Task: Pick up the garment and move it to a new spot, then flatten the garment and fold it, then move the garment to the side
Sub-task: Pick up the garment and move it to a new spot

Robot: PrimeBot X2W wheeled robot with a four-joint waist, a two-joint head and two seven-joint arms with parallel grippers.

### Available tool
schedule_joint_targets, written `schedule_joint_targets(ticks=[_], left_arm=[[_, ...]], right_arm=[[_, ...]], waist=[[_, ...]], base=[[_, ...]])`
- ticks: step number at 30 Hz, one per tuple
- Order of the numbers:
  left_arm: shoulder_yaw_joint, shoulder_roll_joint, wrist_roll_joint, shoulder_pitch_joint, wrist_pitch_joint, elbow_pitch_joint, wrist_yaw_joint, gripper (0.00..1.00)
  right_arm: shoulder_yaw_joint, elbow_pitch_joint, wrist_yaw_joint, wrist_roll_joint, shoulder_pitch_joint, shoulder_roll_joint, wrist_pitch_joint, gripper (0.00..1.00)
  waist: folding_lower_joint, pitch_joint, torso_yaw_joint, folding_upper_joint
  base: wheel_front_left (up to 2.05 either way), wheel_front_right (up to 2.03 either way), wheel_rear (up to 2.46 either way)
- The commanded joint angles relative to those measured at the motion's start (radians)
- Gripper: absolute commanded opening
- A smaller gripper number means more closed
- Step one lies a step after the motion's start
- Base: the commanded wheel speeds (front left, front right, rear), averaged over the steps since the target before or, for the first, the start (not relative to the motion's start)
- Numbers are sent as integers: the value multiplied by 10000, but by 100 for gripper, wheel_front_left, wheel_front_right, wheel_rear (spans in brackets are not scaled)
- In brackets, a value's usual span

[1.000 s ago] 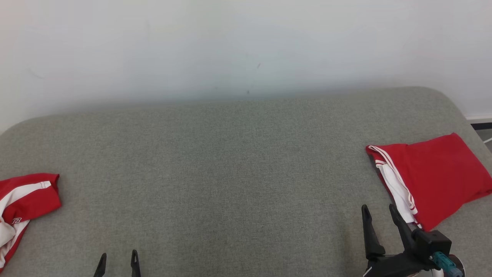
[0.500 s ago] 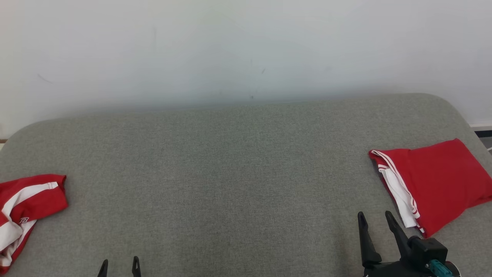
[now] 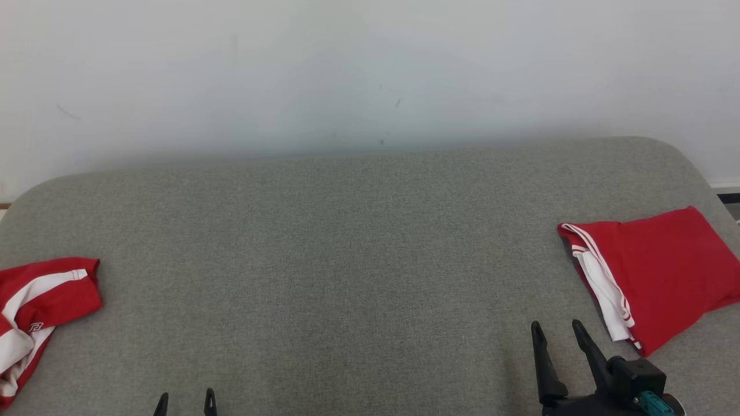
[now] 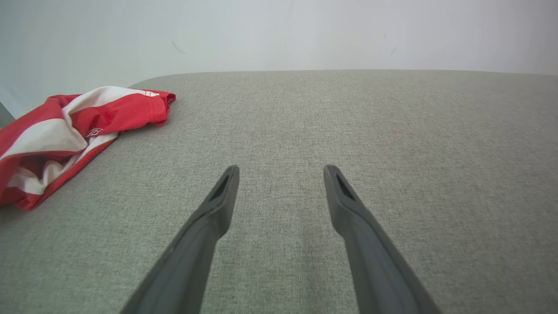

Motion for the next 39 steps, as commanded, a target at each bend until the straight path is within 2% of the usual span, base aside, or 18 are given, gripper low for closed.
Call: schedule_joint_targets(ticks=[1, 10, 17, 28, 39], left_arm=[[1, 4, 78, 81, -9, -14, 51, 100], [-26, 2, -59, 127, -8, -41, 108, 100], [29, 2, -72, 161, -8, -36, 210, 100], [570, 3, -156, 273, -9, -52, 384, 100], [1018, 2, -290, 311, -7, -111, 279, 100]], right_arm=[[19, 34, -9, 14, 59, -14, 2, 100], [40, 105, -9, 88, 126, -30, 2, 100], [142, 107, -9, 75, 198, -86, 0, 100], [414, 3, -9, 144, 151, -80, 2, 100], [589, -87, -9, 200, 96, -83, 1, 100]], waist=[[0, -1, 3, 0], [0, -21, 124, 0], [0, 12, 519, 0], [0, 195, 1635, 0], [0, 312, 3230, 0]], base=[[0, 0, 0], [0, 0, 0], [0, 0, 0], [0, 0, 0], [0, 0, 0]])
